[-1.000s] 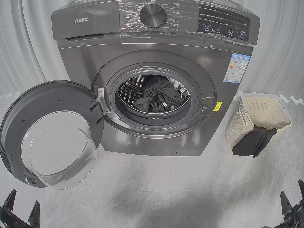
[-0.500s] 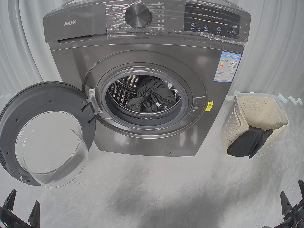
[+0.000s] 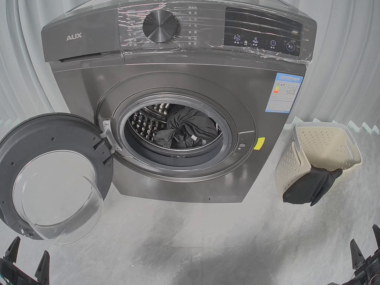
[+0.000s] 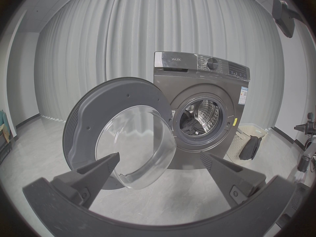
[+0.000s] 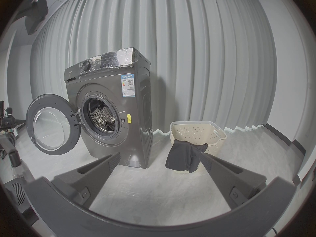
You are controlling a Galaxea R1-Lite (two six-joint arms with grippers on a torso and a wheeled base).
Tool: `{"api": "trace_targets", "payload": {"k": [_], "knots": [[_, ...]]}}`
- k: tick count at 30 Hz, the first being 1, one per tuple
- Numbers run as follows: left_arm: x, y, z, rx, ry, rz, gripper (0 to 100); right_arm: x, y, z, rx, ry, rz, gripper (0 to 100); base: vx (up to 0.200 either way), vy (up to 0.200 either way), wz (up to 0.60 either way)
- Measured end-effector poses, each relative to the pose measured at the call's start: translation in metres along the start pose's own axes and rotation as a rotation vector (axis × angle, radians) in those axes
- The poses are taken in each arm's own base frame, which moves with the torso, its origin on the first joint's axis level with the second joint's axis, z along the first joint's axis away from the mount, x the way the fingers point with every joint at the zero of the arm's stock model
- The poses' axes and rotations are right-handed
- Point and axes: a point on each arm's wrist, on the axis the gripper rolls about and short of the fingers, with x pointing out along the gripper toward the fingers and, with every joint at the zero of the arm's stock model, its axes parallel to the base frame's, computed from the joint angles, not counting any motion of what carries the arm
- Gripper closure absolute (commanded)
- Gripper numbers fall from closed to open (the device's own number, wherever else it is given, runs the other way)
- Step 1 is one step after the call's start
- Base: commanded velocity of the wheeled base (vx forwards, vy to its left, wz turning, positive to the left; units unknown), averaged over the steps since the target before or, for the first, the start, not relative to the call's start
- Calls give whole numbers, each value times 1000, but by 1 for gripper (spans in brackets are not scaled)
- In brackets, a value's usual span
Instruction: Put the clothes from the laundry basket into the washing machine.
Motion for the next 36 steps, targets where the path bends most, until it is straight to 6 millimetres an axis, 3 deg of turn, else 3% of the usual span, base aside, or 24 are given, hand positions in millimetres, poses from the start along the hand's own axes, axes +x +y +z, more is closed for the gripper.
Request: {"api": "trace_targets", "payload": {"k": [5, 13, 36], "knots": [[0, 0, 0, 0, 0, -2, 0, 0, 0, 0, -2, 0, 5, 0, 0, 0, -600], [0, 0, 0, 1, 1, 2, 0, 0, 0, 0, 0, 1, -1, 0, 0, 0, 0], [0, 0, 0, 0, 2, 2, 0, 0, 0, 0, 0, 2, -2, 0, 0, -200, 0]]}}
